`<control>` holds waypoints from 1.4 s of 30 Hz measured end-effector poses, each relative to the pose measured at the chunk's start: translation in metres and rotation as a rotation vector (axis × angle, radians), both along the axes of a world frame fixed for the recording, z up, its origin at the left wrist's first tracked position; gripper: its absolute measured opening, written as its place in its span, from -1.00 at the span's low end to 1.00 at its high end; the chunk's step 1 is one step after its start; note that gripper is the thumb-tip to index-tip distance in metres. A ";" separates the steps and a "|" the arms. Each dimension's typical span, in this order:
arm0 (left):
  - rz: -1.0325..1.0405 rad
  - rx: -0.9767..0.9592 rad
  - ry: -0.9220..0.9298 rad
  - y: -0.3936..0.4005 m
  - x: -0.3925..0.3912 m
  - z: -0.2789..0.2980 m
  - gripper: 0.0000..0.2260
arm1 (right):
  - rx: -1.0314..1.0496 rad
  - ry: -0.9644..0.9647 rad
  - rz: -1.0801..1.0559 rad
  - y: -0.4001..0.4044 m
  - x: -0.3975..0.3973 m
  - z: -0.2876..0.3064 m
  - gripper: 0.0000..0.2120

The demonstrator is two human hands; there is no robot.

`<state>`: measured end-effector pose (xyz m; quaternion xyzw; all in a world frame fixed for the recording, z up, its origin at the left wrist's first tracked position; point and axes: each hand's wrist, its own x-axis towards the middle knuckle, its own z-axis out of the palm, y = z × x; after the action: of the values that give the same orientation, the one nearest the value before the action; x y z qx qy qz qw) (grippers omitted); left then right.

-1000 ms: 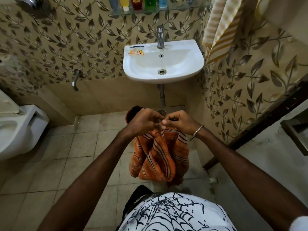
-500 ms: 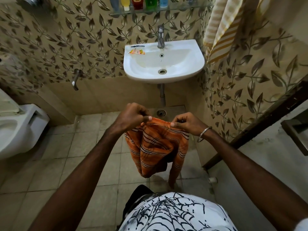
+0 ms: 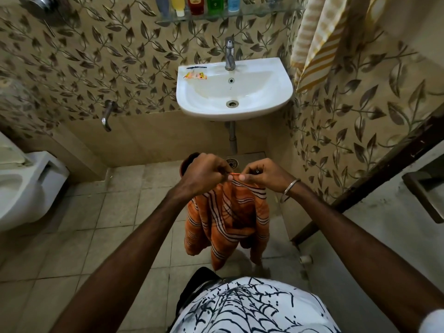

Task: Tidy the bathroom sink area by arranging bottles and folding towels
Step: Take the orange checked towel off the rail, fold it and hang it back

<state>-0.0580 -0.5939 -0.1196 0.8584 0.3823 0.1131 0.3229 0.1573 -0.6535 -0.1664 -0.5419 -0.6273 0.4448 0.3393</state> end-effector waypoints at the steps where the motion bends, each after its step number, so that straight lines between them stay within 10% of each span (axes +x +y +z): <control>1: 0.018 0.010 -0.014 0.002 -0.002 0.001 -0.92 | -0.016 -0.016 0.006 -0.001 0.002 -0.003 -0.80; 12: 0.215 0.046 -0.037 0.016 -0.018 -0.005 -0.92 | 0.002 -0.065 -0.049 -0.001 0.020 -0.013 -0.92; 18: 0.010 -0.088 -0.020 -0.004 0.002 0.002 -0.46 | 0.082 -0.037 -0.045 0.004 0.004 0.000 -0.89; 23: -0.060 -0.062 -0.039 -0.008 0.015 -0.003 -0.98 | 0.105 0.024 -0.020 0.006 -0.001 0.008 -0.86; 42: 0.249 0.034 -0.050 0.015 -0.006 -0.011 -0.84 | 0.123 -0.209 0.004 0.002 0.023 -0.005 -0.66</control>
<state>-0.0644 -0.5784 -0.1311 0.8065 0.4760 0.1801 0.3009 0.1800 -0.6510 -0.1713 -0.5621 -0.6863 0.3475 0.3037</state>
